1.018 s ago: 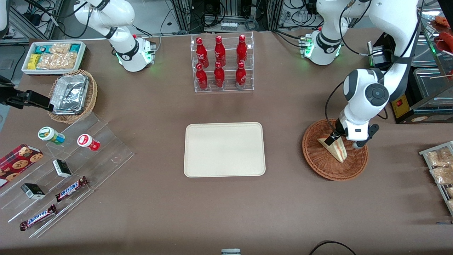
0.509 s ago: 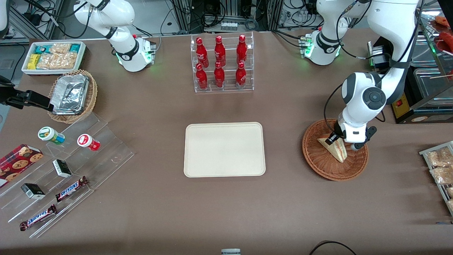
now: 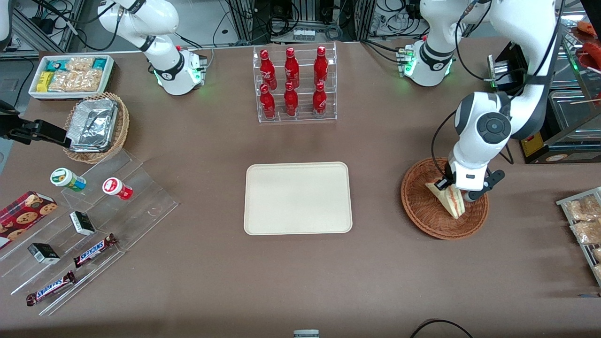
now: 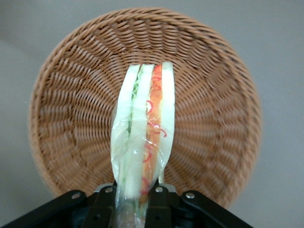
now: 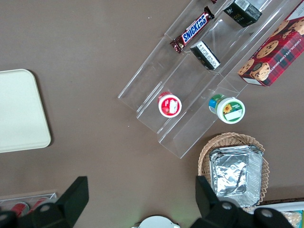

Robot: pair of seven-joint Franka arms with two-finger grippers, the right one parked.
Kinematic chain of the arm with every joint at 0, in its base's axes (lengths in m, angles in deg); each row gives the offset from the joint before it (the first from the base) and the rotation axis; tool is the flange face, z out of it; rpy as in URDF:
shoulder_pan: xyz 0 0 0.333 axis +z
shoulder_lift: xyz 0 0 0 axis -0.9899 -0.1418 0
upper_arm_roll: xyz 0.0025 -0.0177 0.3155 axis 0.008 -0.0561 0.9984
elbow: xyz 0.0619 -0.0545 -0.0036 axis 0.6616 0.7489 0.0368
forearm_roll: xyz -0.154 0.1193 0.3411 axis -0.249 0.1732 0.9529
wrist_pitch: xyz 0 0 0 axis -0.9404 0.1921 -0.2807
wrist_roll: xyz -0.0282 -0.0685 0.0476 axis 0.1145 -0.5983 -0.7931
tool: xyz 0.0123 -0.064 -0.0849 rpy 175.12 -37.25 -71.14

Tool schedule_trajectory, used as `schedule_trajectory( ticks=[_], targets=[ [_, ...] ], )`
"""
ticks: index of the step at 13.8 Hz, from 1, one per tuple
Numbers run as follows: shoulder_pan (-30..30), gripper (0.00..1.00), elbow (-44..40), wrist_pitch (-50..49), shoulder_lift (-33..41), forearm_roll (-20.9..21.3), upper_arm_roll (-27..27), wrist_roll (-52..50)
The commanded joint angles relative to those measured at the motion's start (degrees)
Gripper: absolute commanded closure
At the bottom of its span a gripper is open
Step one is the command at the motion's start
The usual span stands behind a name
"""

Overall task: Place sandwich from basket to tray
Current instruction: 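Lift the sandwich and carry it over the cream tray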

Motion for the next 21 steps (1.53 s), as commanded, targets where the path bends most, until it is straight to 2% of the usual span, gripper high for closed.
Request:
schedule_trajectory(
  ticks=[1, 3, 5, 8, 11, 17, 19, 20, 21],
  targets=[
    [-4.01, 0.79, -11.85, -16.55, -0.47, 1.04, -3.35, -1.60],
    [-7.86, 0.79, -17.41, -21.33, -1.70, 0.43, -4.50, -3.52],
    [-12.35, 0.79, -20.57, -20.82, -3.63, 0.07, -4.51, -6.78],
    [-19.47, 0.79, -32.51, -20.73, -12.58, -0.90, -4.51, -12.75],
    [-25.10, 0.79, -41.05, -19.68, -21.02, -0.81, -4.51, -14.17],
    [-31.52, 0.78, -42.39, -6.87, -30.08, -0.28, -4.42, -12.94],
    [-31.97, 0.78, -42.39, -1.77, -32.28, -0.19, -4.50, -12.94],
    [-31.97, 0.78, -43.00, -0.79, -33.16, 0.68, -4.51, -12.94],
    [-33.28, 0.78, -43.18, -0.52, -33.96, 3.47, -4.51, -12.94]
  ],
)
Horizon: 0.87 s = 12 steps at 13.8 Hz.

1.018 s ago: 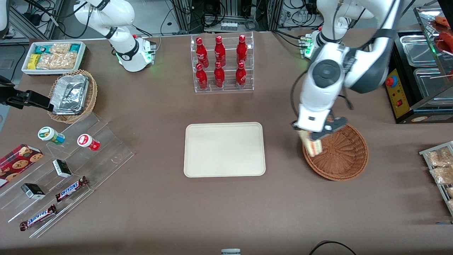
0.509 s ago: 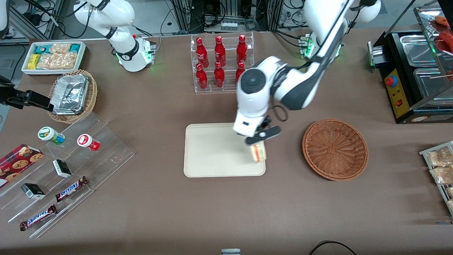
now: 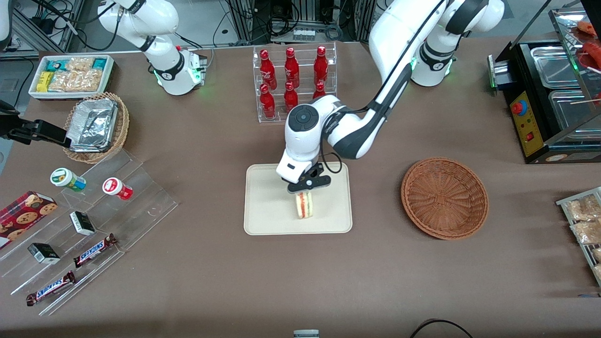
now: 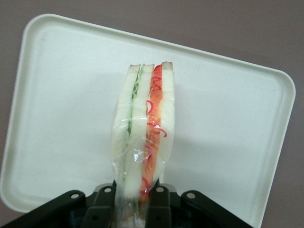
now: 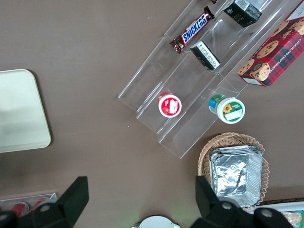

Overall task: Place sandwich from basket to tray
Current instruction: 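Lower the sandwich onto the tray and open the left gripper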

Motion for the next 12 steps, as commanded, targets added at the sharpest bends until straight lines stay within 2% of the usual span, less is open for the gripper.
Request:
schedule_trajectory(
  ticks=[1, 6, 7, 8, 9, 12],
  targets=[
    [-2.73, 0.78, -2.95, 0.30, -2.57, 4.85, 0.77, 0.47],
    [-2.83, 0.78, -2.86, 0.30, -4.16, 5.04, 0.68, 3.45],
    [-2.83, 0.67, -2.86, 0.30, -4.33, 5.13, 0.68, 3.54],
    [-2.83, 0.25, -2.86, 0.39, -4.51, 5.13, 0.68, 3.63],
    [-2.83, 0.01, -2.86, 0.30, -4.42, 5.22, 0.77, 3.63],
    [-2.56, 0.01, -3.12, -0.22, -3.28, 4.61, 0.86, 2.76]
  ],
)
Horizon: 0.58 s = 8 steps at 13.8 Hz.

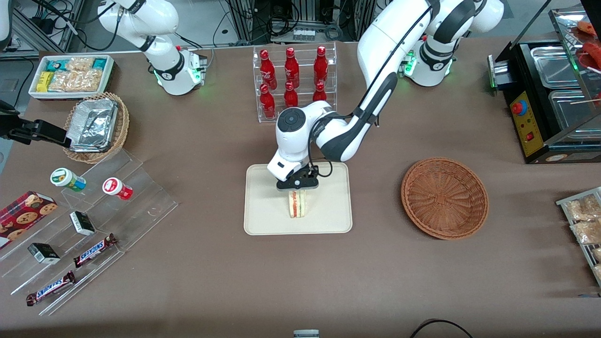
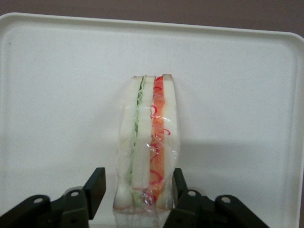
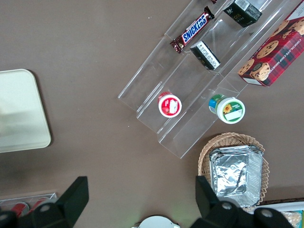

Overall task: Place sandwich from basket to tray
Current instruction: 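Lower the sandwich onto the tray and open the left gripper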

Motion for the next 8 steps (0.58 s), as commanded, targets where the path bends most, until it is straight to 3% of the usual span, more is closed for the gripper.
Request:
schedule_trajectory(
  ticks=[1, 3, 5, 8],
  targets=[
    [-0.05, 0.01, -2.13, -1.29, 1.52, 0.18, 0.46, -0.53],
    [0.65, 0.01, -2.48, -6.89, 5.20, -1.22, 0.72, -0.62],
    [3.10, 0.01, -2.49, -12.26, 10.56, -5.43, 0.73, -0.27],
    [6.18, 0.01, -2.48, -24.98, 19.09, -5.54, 0.81, 0.52]
  ],
)
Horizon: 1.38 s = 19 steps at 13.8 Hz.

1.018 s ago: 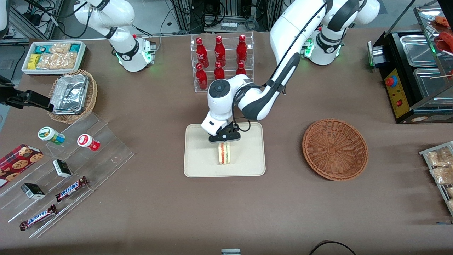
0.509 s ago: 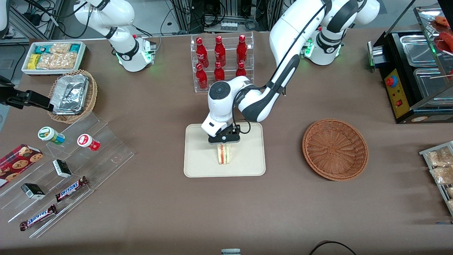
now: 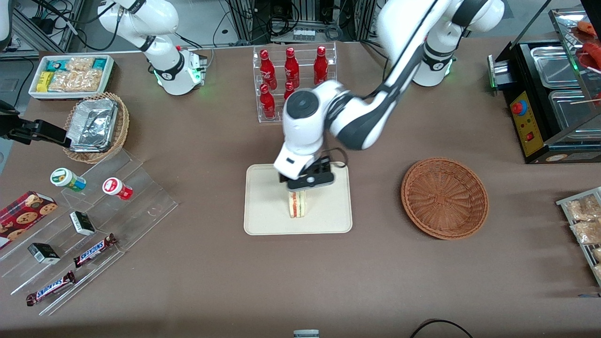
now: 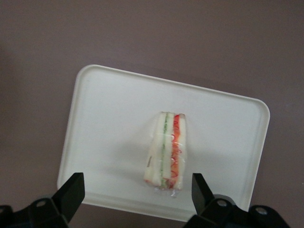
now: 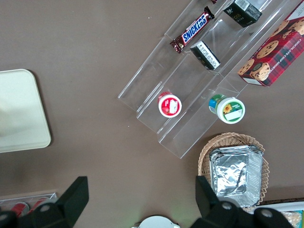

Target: Place sandwich from basket to tray

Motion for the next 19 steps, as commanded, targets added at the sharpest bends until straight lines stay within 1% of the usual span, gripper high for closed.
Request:
schedule_trajectory(
  ticks=[1, 6, 7, 8, 10, 13, 16, 18, 19],
  targets=[
    [4.12, 0.01, 2.33, -10.71, 9.08, -0.70, -0.10, 1.00],
    [12.12, 0.01, 2.68, -24.62, 18.40, -1.49, -0.10, 15.91],
    [14.32, 0.01, 2.85, -27.16, 20.16, -2.27, -0.10, 20.21],
    [17.38, 0.01, 2.86, -29.45, 21.83, -4.11, -0.10, 25.38],
    [23.19, 0.00, 3.47, -33.14, 25.35, -5.35, -0.10, 35.41],
    [28.82, 0.00, 7.76, -34.48, 30.44, -5.62, -0.01, 45.36],
    [34.44, 0.00, 9.97, -35.09, 33.35, -7.02, 0.08, 54.76],
    [35.61, 0.00, 9.80, -35.27, 33.97, -7.47, 0.86, 57.25],
    [35.26, 0.00, 9.63, -35.36, 33.98, -7.29, 3.48, 57.34]
  ],
)
